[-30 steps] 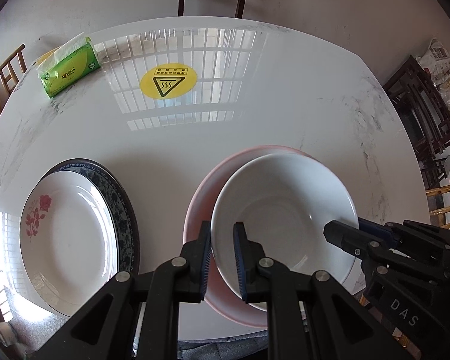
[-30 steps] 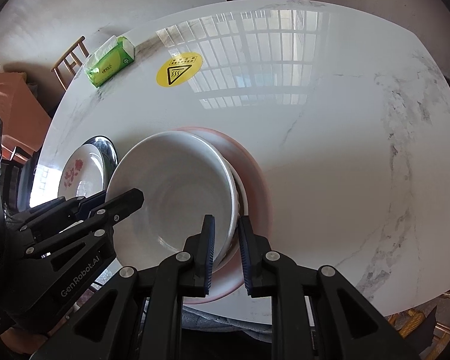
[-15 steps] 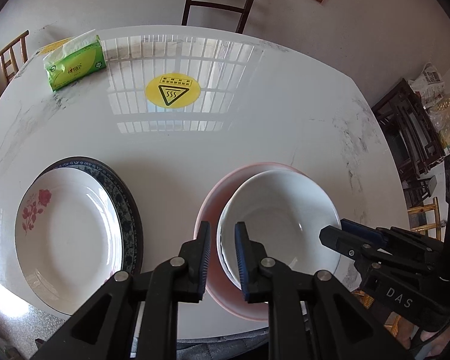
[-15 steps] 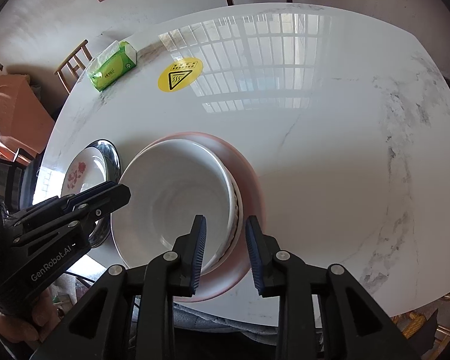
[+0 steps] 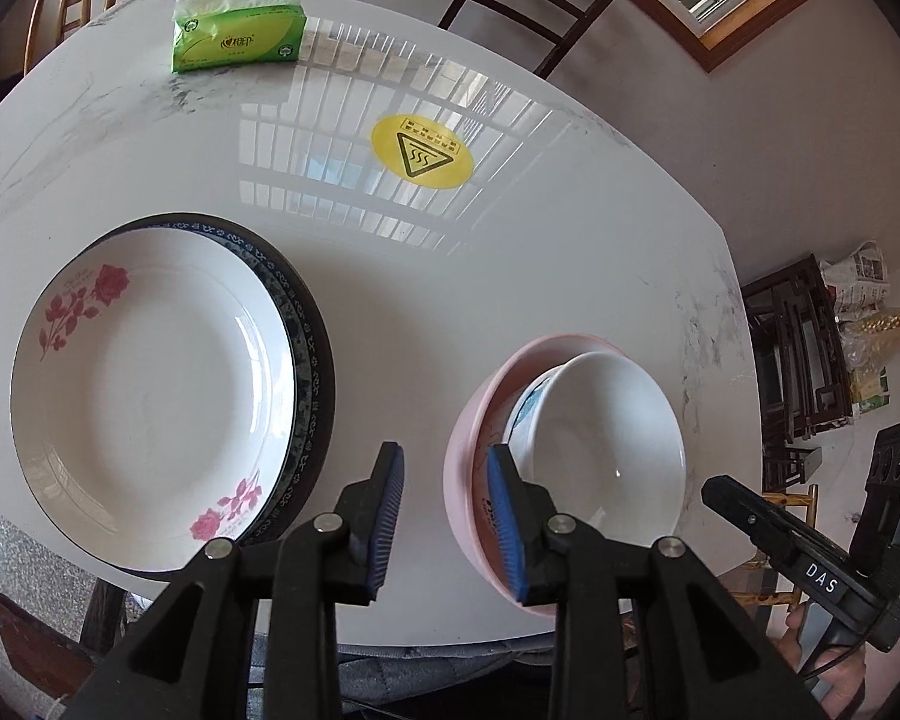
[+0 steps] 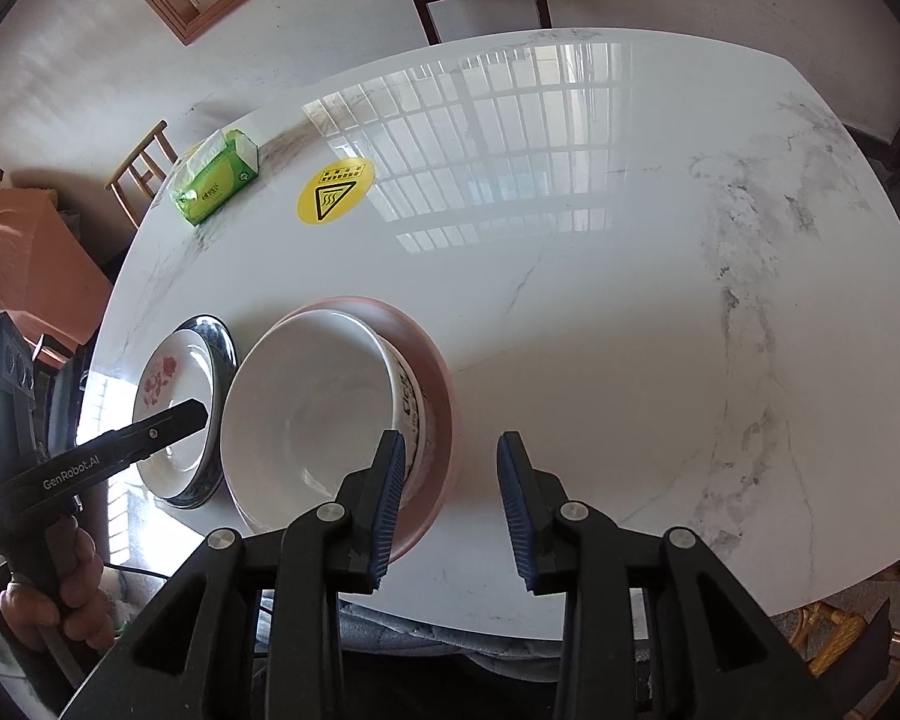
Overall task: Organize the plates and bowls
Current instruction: 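Close both tools on the rim of the pink bowl, then lift the nested pink bowl with both tools and carry it over the plate stack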
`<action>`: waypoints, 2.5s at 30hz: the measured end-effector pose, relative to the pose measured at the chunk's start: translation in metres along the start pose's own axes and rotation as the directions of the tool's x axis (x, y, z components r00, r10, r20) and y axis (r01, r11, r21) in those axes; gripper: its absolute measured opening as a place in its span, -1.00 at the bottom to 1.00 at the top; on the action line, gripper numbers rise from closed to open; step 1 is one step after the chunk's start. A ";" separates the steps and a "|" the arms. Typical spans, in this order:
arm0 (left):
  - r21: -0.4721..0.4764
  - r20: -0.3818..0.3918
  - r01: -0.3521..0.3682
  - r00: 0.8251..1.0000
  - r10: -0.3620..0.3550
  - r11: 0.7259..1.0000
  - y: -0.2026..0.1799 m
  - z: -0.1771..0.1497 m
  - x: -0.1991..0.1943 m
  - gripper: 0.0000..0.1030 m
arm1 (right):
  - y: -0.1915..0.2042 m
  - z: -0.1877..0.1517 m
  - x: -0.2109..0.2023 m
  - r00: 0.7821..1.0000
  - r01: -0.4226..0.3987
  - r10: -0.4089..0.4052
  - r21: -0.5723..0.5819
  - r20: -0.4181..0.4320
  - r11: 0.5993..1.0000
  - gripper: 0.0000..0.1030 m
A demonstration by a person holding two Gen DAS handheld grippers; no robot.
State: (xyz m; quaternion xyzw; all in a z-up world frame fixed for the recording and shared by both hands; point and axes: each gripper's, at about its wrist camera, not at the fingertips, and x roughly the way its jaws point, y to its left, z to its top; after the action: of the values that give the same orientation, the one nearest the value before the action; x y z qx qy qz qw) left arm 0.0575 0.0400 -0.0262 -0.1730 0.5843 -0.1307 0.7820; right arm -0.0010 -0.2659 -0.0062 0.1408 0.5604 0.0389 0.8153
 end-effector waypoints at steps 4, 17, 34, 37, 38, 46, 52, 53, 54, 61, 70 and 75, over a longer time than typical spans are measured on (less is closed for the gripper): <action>-0.050 -0.017 0.018 1.000 -0.019 0.999 0.008 -0.005 0.004 -0.43 | -0.007 -0.003 0.008 1.000 0.007 -0.007 0.017 -0.020 1.000 -0.40; -0.077 -0.036 0.002 0.999 -0.005 0.997 0.008 -0.003 0.022 -0.43 | -0.005 -0.007 0.030 0.998 0.026 -0.026 0.000 -0.060 1.000 -0.40; -0.092 -0.056 -0.011 0.998 0.006 0.996 0.004 -0.005 0.050 -0.44 | -0.004 -0.003 0.058 0.996 0.029 -0.026 0.030 -0.086 0.999 -0.40; -0.098 -0.051 -0.004 0.999 -0.001 0.995 0.005 -0.006 0.050 -0.44 | -0.009 -0.003 0.059 0.997 0.011 -0.007 0.060 -0.070 0.998 -0.40; -0.097 -0.049 -0.004 0.999 0.000 0.995 0.007 -0.007 0.048 -0.44 | -0.010 -0.003 0.060 0.998 0.007 -0.002 0.070 -0.064 0.998 -0.40; -0.103 -0.014 -0.004 1.000 0.002 0.995 0.008 -0.010 0.047 -0.49 | -0.008 -0.005 0.059 1.000 0.002 0.000 0.075 -0.029 0.997 -0.45; -0.074 0.013 0.000 1.000 0.001 0.997 -0.003 -0.013 0.047 -0.83 | -0.004 -0.006 0.058 1.000 -0.023 0.024 0.084 -0.012 0.996 -0.69; -0.070 0.016 -0.008 1.000 0.009 0.998 -0.005 -0.014 0.047 -0.83 | -0.003 -0.006 0.058 1.000 -0.022 0.023 0.083 -0.010 0.996 -0.72; -0.065 0.020 -0.014 1.000 0.015 0.998 -0.006 -0.014 0.048 -0.84 | -0.002 -0.006 0.058 1.000 -0.020 0.021 0.079 -0.008 0.997 -0.73; -0.036 0.036 -0.048 0.998 0.050 0.998 -0.014 -0.016 0.049 -0.86 | 0.001 -0.007 0.058 1.000 -0.011 0.011 0.076 0.004 0.997 -0.77; -0.001 0.053 -0.079 0.995 0.079 0.997 -0.022 -0.021 0.050 -0.87 | 0.009 -0.007 0.058 1.000 0.016 -0.017 0.039 0.015 0.999 -0.77; 0.002 0.058 -0.073 0.996 0.073 0.997 -0.025 -0.023 0.052 -0.87 | 0.011 -0.008 0.058 0.999 0.038 -0.038 0.021 0.010 0.999 -0.77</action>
State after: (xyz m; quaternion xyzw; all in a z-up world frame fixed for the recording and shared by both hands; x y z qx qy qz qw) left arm 0.0497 -0.0066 -0.0662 -0.1535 0.5673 -0.0981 0.8031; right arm 0.0144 -0.2406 -0.0582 0.1387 0.5592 0.0168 0.8172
